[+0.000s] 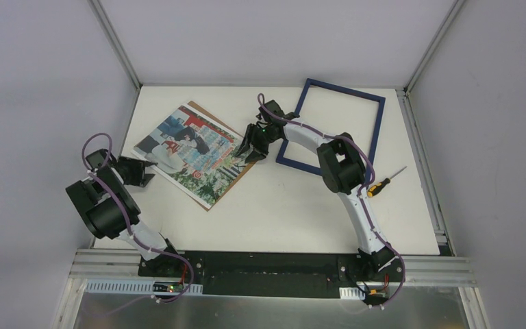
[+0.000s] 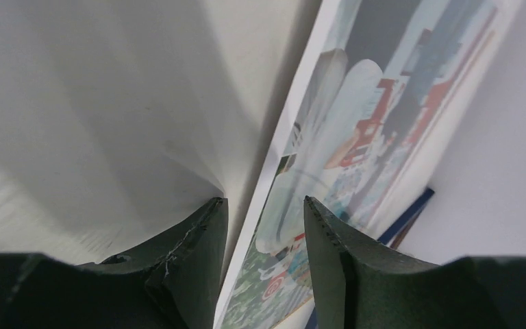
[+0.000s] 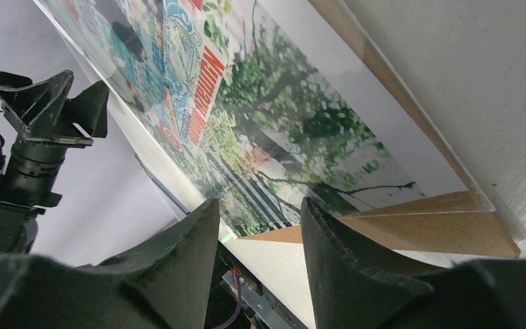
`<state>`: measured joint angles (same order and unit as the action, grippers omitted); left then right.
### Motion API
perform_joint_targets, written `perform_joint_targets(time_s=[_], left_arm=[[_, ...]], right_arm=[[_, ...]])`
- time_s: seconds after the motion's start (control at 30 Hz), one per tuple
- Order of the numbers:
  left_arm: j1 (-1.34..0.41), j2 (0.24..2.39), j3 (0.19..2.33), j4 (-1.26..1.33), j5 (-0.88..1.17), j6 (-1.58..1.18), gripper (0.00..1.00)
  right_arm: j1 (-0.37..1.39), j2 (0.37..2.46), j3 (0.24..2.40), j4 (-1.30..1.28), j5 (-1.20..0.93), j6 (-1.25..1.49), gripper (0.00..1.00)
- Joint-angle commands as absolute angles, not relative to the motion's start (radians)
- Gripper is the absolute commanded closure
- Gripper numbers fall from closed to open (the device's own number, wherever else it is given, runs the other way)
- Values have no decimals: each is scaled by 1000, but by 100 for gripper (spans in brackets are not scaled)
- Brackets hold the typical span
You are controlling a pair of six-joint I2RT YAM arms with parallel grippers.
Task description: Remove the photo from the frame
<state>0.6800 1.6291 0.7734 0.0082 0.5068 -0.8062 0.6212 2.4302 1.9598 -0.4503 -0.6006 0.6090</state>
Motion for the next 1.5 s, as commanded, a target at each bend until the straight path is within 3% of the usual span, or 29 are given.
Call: perform_joint_targets(time_s=[0.0,0.47,0.77,1.23,1.47], left_arm=[[676,1653,663,380,591,-934,54],[676,1699,554,618,645,-887,73],[676,1723,529,754,739,-938,76],[676,1670,538,730,774,-957,81],[676,1686,542,715,750,-940,99]], right_arm=[[609,2448,1947,-502,-562,589,49],[599,2445,1924,-498,-564,585,49],[603,2483,1957,-511,-564,586,49],[628,2553,2046,-575,-538,583,51],[629,2550,2046,-579,-531,580,51]])
